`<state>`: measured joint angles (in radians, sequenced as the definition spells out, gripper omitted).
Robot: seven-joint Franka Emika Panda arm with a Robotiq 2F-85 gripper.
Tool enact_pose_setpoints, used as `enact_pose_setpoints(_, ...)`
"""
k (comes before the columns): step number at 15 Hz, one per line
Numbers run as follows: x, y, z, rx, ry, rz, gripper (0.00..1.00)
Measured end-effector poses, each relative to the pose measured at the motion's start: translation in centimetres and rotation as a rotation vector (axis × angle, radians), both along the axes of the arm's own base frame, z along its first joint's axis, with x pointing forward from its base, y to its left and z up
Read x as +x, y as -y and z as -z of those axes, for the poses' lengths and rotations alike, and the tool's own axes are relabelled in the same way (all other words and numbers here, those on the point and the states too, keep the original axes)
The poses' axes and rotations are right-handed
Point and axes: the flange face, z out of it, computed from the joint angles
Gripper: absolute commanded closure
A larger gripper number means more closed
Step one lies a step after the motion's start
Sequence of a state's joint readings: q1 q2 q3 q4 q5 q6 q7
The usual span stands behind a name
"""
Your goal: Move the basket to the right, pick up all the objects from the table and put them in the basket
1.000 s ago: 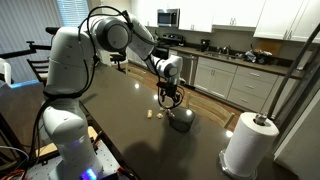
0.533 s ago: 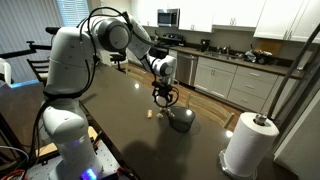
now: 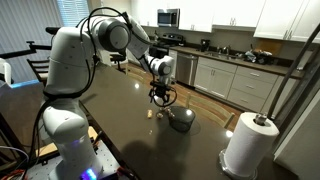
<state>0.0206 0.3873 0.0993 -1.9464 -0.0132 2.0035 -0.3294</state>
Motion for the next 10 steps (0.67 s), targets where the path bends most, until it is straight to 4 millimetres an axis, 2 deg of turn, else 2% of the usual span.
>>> enact_pose_setpoints(10,-0.09,0.34,0.59,0.017,0.012,-0.053,0.0)
